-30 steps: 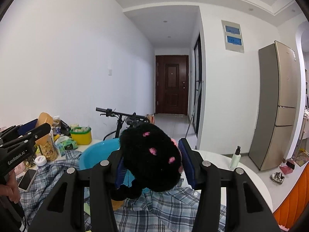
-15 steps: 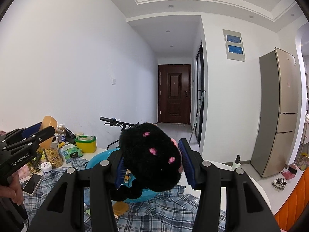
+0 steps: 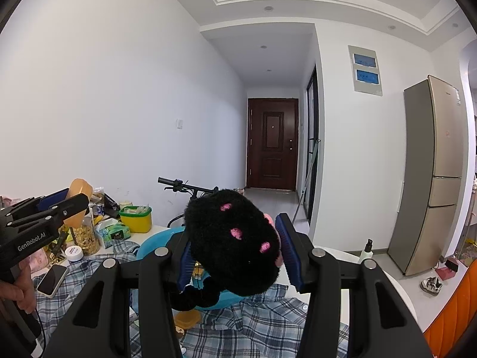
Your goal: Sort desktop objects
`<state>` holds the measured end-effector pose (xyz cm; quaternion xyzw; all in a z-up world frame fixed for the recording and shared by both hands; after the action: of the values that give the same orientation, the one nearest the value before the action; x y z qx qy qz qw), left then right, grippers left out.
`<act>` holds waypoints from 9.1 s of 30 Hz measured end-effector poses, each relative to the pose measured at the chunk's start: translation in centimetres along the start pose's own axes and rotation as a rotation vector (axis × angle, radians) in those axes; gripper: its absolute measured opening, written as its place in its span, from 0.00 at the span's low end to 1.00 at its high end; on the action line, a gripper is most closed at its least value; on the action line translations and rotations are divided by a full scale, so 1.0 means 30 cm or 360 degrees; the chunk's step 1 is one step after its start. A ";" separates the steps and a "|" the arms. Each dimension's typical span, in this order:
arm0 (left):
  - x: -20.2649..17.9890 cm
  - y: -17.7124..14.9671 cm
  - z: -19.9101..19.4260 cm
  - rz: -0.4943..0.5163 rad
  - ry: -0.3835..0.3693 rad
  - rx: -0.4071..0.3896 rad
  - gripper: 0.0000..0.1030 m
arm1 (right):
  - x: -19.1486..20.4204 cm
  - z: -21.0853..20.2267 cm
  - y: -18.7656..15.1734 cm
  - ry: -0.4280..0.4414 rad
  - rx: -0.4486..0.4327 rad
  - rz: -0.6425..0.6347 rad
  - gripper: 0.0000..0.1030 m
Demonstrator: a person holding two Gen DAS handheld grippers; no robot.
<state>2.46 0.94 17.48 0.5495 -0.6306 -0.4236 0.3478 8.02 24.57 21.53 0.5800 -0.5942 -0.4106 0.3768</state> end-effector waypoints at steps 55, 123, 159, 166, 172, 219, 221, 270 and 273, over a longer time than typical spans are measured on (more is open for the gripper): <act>0.129 0.210 0.781 -0.0012 -0.0010 0.0021 0.44 | -0.100 0.650 0.182 -0.0055 0.0087 0.0051 0.48; 0.106 0.465 1.393 0.0083 0.0022 0.1244 0.44 | -0.144 1.242 0.485 0.0207 0.1233 0.0011 0.48; 0.172 -0.009 1.602 -0.0024 0.0022 0.1640 0.44 | -0.089 1.419 0.164 0.0276 0.1550 0.0017 0.48; 0.165 -0.008 1.599 0.0004 0.0034 0.1626 0.44 | -0.088 1.418 0.163 0.0274 0.1552 0.0016 0.48; 0.154 0.006 1.587 0.0001 0.0053 0.1622 0.50 | -0.097 1.413 0.164 0.0270 0.1548 0.0022 0.48; 0.216 0.003 1.455 0.0024 0.0027 0.1590 0.73 | 0.132 1.533 0.096 0.0344 0.1663 -0.0027 0.49; 0.214 0.000 1.458 0.0024 0.0021 0.1594 0.73 | 0.131 1.537 0.094 0.0332 0.1664 -0.0028 0.50; 0.118 0.042 1.422 -0.0064 -0.0044 0.1284 0.73 | -0.186 1.337 0.126 0.0145 0.1317 0.0195 0.87; 0.120 0.059 1.402 -0.0074 -0.0035 0.1208 0.73 | -0.200 1.303 0.142 0.0128 0.1215 0.0186 0.87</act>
<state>-36.83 3.83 2.21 0.6487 -0.7338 -0.1735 0.1030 -29.46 32.52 10.82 0.6594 -0.7210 -0.1148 0.1796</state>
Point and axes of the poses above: each gripper's, at about its wrist camera, not at the fingertips, and z roughly the way its jaws point, x to its left, y to its top, the point moved 2 cm from there along z, roughly the way its jaws point, and after that the axes turned 14 degrees about x, right-handed, at the moved point
